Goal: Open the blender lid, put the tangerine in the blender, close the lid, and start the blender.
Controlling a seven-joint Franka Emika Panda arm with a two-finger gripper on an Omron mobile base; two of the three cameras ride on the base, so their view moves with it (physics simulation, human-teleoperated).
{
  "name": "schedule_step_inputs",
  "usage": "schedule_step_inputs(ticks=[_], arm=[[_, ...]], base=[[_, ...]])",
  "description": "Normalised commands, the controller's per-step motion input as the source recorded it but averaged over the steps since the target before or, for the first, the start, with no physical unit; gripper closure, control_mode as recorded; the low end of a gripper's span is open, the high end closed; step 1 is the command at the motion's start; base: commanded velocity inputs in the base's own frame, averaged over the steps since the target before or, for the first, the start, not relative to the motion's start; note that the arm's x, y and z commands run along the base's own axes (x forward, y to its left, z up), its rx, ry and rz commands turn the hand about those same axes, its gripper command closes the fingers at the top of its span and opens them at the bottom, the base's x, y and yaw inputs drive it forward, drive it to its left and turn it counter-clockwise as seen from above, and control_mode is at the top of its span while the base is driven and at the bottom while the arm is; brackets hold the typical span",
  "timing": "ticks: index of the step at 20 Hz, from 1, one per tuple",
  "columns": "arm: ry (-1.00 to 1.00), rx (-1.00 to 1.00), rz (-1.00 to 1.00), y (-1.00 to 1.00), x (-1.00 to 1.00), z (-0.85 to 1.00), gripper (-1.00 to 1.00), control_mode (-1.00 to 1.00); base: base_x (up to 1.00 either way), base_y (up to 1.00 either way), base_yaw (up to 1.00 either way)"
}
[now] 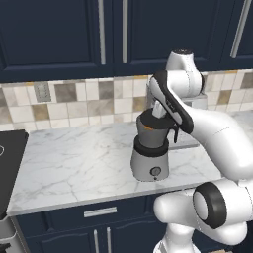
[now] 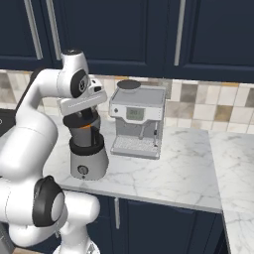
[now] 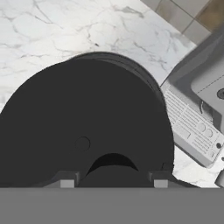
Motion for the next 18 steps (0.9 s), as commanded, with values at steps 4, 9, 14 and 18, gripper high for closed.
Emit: schedule_step_inputs(ticks=[4, 9, 14, 18], arm=[[0.12, 0.0, 0.0, 0.0, 0.0, 0.0, 1.0, -1.0], [0.09, 0.0, 0.0, 0.0, 0.0, -0.06, 1.0, -1.0], [0.04, 0.0, 0.0, 0.0, 0.0, -0.18, 1.0, -1.0], [0.0, 0.0, 0.0, 0.0, 0.0, -0.25, 1.0, -1.0]], base=[[0.0, 0.0, 0.0], [0.0, 0.0, 0.0], [0.0, 0.0, 0.0], [0.0, 0.0, 0.0]])
